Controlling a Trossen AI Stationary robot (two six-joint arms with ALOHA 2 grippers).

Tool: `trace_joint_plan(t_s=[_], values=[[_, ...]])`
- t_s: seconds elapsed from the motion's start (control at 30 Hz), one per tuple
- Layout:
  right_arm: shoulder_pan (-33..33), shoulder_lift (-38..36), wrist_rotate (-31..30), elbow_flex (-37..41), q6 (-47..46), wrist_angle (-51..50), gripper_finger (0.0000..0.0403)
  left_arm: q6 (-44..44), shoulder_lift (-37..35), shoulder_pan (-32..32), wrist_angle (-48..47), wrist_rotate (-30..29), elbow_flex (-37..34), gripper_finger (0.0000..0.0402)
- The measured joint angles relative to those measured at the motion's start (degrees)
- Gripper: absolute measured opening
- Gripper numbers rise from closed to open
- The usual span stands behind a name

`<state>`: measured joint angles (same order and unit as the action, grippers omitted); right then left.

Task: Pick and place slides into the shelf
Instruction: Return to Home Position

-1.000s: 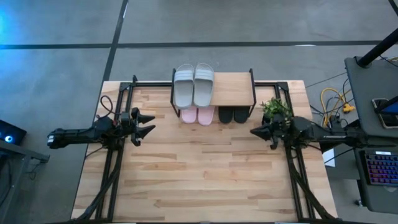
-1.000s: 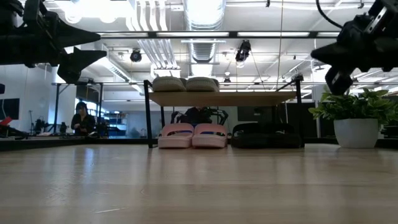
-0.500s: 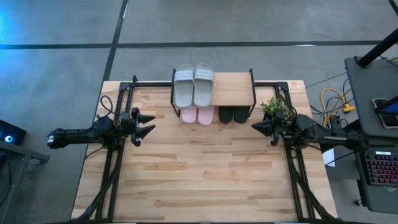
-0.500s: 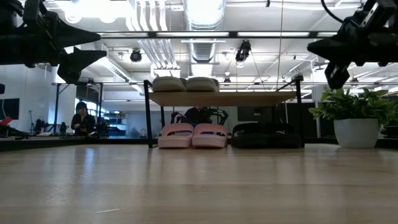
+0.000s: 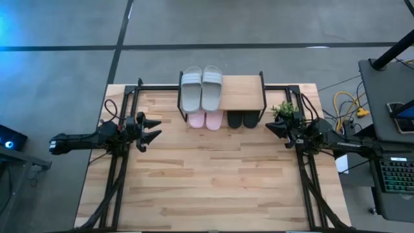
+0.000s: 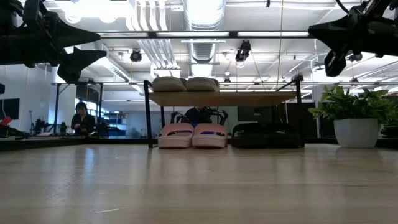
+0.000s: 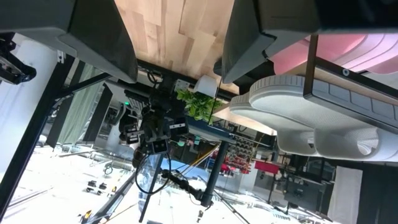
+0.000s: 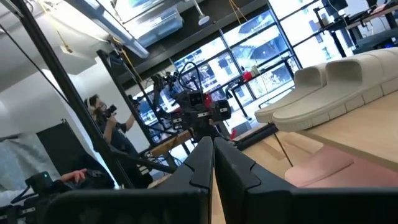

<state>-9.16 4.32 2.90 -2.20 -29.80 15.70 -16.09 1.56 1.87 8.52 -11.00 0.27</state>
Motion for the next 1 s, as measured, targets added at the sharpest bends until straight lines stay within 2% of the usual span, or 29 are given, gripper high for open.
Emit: trace_joint_plan(t_s=[0.47,0.77,0.9,1.0], values=[[-0.01,0.72,-0.02,0.02,1.03,-0.70,0.0009,0.02,0.00,0.00,0.01,-0.01,0.00,0.0221],[-0.01,0.91,-0.13,0.04,29.99,-0.50,0.0009,0.01,0.00,-0.02,0.01,-0.01,0.00,0.0221],[-0.01,1.01,-0.11,0.04,37.08,-2.28,0.0009,0.02,0.00,-0.04,0.02,0.00,0.00,0.0221],[0.00,0.98,-0.08,0.04,34.95,-7.23,0.0009,0.00,0.00,-0.04,0.01,0.00,0.00,0.0221]])
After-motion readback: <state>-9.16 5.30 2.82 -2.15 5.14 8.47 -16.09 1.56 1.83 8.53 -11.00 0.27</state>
